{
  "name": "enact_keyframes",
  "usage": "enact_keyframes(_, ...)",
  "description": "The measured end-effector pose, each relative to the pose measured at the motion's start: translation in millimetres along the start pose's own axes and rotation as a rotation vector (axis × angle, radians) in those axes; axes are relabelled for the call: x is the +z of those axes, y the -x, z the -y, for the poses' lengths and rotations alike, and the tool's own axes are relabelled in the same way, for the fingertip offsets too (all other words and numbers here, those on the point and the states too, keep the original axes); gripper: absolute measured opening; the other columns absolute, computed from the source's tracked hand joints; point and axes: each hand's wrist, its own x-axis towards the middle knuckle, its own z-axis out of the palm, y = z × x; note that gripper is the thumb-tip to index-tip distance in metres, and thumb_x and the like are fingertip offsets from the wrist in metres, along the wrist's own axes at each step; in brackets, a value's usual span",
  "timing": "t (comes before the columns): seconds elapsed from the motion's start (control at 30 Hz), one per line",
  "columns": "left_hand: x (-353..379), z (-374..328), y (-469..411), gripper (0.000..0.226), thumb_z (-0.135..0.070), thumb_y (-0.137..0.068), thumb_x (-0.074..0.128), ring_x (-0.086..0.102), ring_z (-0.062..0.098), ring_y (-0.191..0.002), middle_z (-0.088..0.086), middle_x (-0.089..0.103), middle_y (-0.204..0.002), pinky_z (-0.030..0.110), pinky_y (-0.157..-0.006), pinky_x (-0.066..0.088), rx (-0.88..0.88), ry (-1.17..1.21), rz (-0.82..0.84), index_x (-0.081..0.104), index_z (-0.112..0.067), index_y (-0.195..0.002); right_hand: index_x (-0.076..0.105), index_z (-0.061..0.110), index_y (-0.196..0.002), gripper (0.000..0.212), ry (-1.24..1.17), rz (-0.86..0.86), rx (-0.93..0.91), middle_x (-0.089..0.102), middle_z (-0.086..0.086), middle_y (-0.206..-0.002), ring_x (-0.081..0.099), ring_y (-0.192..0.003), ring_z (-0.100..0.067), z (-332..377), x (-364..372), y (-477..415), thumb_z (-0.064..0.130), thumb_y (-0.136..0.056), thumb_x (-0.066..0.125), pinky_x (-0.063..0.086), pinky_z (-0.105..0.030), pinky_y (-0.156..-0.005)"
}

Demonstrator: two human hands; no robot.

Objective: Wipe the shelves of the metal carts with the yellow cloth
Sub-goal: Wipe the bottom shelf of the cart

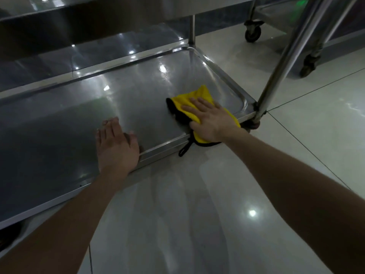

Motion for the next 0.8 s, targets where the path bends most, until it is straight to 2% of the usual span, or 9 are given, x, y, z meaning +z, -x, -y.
enact_keyframes(0.17,3.4,0.0,-0.8,0.067,-0.029,-0.101,0.036,0.039,0.044,-0.154,0.028,0.047,-0.161,0.052,-0.132,0.019,0.017,-0.036,-0.005,0.041,0.006,-0.157,0.007,0.050,-0.167,0.071,-0.006,0.009,0.264,-0.005,0.008,-0.179,-0.004,-0.165,-0.017,-69.9,-12.5,-10.9,0.067,-0.101,0.024,-0.003,-0.054,-0.131)
enact_keyframes(0.27,5.6,0.7,-1.9,0.067,-0.031,-0.102,0.036,0.040,0.044,-0.153,0.028,0.048,-0.161,0.052,-0.132,0.019,0.050,-0.055,-0.011,0.043,0.007,-0.157,0.010,0.049,-0.167,0.083,-0.044,-0.016,0.309,-0.002,0.007,-0.179,-0.004,-0.165,-0.019,-64.0,-12.0,-40.9,0.074,-0.088,0.015,-0.006,-0.058,-0.130)
enact_keyframes(0.4,7.0,2.6,-4.5,0.067,-0.034,-0.105,0.035,0.039,0.039,-0.156,0.025,0.046,-0.163,0.050,-0.134,0.016,0.061,-0.089,-0.017,0.042,0.005,-0.159,0.014,0.046,-0.167,0.088,-0.058,-0.052,0.326,0.002,0.006,-0.180,-0.001,-0.165,-0.021,-52.2,-12.1,-100.3,0.076,-0.084,0.013,-0.006,-0.063,-0.128)
enact_keyframes(0.57,12.3,6.4,-12.5,0.068,-0.036,-0.105,0.033,0.033,0.035,-0.160,0.021,0.042,-0.168,0.046,-0.135,0.012,0.068,-0.096,-0.015,0.038,0.002,-0.162,0.016,0.045,-0.167,0.095,-0.054,-0.041,0.226,0.004,0.005,-0.179,0.000,-0.165,-0.023,-11.0,-13.4,-180.3,0.075,-0.078,0.008,-0.005,-0.065,-0.127)
enact_keyframes(0.7,14.2,9.0,-18.5,0.068,-0.036,-0.106,0.033,0.034,0.035,-0.160,0.021,0.042,-0.167,0.047,-0.135,0.014,0.072,-0.083,-0.040,0.037,0.003,-0.162,0.011,0.045,-0.168,0.079,-0.024,0.004,0.017,0.003,0.005,-0.180,0.001,-0.165,-0.021,59.6,-10.9,-205.7,0.067,-0.092,0.018,-0.003,-0.062,-0.128)
enact_keyframes(0.8,12.8,10.4,-19.3,0.066,-0.033,-0.107,0.033,0.039,0.038,-0.157,0.023,0.046,-0.164,0.049,-0.133,0.019,0.069,-0.032,-0.101,0.040,0.005,-0.160,0.013,0.045,-0.168,0.069,0.008,0.020,-0.185,0.003,0.008,-0.179,0.003,-0.165,-0.017,110.5,-5.9,-184.5,0.060,-0.102,0.027,0.001,-0.057,-0.130)
